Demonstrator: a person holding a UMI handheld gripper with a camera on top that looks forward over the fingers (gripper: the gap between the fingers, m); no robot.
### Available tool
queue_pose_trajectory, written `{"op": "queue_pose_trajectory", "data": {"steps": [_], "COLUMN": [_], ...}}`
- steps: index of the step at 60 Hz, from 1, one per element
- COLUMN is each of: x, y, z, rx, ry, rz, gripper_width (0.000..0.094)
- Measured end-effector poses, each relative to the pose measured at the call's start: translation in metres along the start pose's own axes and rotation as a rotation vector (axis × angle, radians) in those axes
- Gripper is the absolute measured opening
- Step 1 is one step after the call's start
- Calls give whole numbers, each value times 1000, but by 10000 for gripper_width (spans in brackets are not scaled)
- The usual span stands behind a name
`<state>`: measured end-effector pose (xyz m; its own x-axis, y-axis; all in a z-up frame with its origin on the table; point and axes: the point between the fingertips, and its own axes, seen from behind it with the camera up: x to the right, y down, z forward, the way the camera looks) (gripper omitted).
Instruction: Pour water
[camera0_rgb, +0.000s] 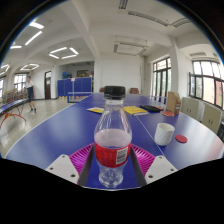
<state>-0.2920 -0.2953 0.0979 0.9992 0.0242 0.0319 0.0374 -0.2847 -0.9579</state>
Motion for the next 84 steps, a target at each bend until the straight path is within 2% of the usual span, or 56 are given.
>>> {"op": "queue_pose_trajectory", "data": {"steps": [6,11,17,28,38,48,53,58,63,70,76,82,83,84], "x": [-3,1,-5,-16,-22,-7,28,69,102,135,140,137,143,150], "y": [3,-2,-1,-19,-110,-228,-258,-273,-257,-215,-194,-192,-178,-181], "z": [10,19,15,11,-3,-9,6,22,63,99,132,132,111,135], "rx": [11,49,46,46,125,189,203,200,181,146,118,106,98,97], "ry": [8,1,-34,-130,-337,-678,-841,-952,-958,-882,-826,-819,-822,-830], "rz": [-10,2,-12,36,315,874,1202,1556,1859,2145,2264,2266,2266,2263], "gripper_width": [536,468,355,337,332,335,336,337,335,335,335,334,334,333]}}
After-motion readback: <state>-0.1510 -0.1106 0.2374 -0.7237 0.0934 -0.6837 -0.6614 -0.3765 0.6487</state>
